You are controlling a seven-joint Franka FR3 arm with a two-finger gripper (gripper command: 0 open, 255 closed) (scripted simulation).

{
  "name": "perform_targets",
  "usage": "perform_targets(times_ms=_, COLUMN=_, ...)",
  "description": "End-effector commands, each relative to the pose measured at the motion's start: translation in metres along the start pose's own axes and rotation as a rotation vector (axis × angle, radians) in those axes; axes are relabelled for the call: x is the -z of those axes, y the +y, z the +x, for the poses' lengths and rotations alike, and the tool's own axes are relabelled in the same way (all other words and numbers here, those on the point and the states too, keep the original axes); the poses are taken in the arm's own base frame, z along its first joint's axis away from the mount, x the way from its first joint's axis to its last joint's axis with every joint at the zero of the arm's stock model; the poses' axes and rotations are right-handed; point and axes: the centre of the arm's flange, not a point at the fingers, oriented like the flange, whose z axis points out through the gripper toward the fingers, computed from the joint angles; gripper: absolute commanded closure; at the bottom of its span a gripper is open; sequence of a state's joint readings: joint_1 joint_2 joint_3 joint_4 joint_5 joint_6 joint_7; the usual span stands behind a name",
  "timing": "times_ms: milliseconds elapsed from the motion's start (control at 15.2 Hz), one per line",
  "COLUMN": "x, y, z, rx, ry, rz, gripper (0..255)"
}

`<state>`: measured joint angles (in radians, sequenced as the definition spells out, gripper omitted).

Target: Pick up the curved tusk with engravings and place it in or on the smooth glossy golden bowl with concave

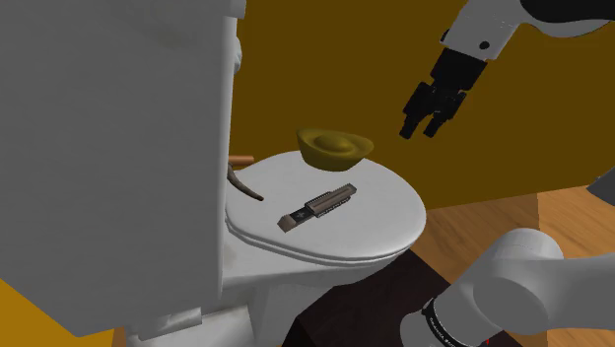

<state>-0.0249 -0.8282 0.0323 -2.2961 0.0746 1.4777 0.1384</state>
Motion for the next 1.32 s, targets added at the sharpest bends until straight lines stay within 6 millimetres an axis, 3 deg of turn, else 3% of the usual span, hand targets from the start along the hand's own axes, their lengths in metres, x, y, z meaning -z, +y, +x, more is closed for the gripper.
perform_targets(times_ms=0, x=0.000, y=0.000, z=0.000, rx=0.000, ry=0.000, rz=0.000, gripper=0)
perform_targets(times_ms=1254, x=-0.135, y=-0.139, z=0.158, rx=-0.016, ry=-0.026, rz=0.042, gripper=0)
